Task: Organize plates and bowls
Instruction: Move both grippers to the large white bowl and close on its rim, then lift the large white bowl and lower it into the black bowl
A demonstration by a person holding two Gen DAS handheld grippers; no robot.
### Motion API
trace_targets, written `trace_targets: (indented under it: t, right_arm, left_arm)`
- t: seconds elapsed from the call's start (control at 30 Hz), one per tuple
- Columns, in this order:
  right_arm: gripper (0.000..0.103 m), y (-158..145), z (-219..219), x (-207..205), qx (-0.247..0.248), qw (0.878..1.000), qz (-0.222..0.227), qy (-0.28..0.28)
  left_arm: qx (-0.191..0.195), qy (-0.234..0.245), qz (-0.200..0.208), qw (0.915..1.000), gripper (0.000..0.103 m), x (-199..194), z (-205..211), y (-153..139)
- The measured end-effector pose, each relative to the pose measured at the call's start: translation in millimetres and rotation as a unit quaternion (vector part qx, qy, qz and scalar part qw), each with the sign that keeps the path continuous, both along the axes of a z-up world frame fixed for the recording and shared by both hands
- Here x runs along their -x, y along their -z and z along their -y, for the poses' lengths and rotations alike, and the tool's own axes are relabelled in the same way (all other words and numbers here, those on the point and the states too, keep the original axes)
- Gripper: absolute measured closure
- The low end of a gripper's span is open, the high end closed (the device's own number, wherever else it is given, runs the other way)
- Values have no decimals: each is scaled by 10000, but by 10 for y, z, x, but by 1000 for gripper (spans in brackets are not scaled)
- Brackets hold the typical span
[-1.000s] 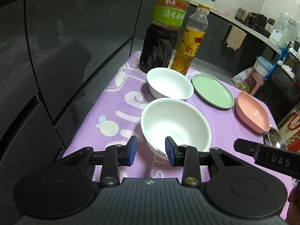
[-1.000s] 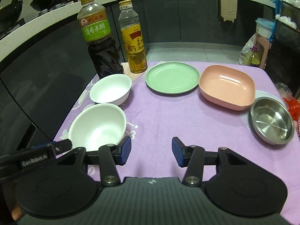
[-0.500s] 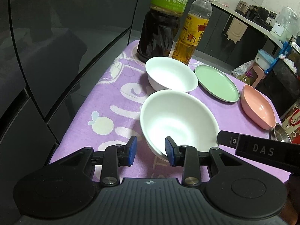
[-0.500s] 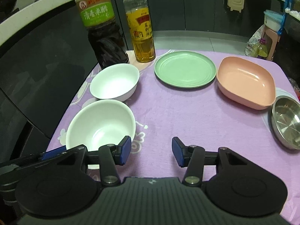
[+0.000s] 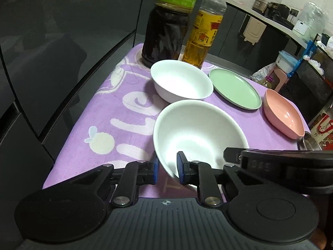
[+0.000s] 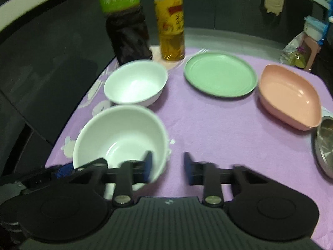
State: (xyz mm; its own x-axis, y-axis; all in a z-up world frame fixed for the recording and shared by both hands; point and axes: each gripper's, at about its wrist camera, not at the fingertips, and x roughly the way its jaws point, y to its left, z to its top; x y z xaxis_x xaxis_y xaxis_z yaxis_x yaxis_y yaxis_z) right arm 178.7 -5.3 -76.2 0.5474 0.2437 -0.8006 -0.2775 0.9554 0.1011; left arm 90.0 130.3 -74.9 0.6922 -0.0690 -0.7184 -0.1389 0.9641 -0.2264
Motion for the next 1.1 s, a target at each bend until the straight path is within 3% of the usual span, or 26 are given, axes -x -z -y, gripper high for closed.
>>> trace_targets:
  t: [0.53,1.1]
  right_arm:
    - [102,-296,261,413,-172,9985,517,63]
    - [100,-467,785,1258,-525,9943,825,413]
  left_arm:
    - [-43,264,423,9987,86,400,246,-342]
    - [-219,797,733,9939,86,1183,692,-604]
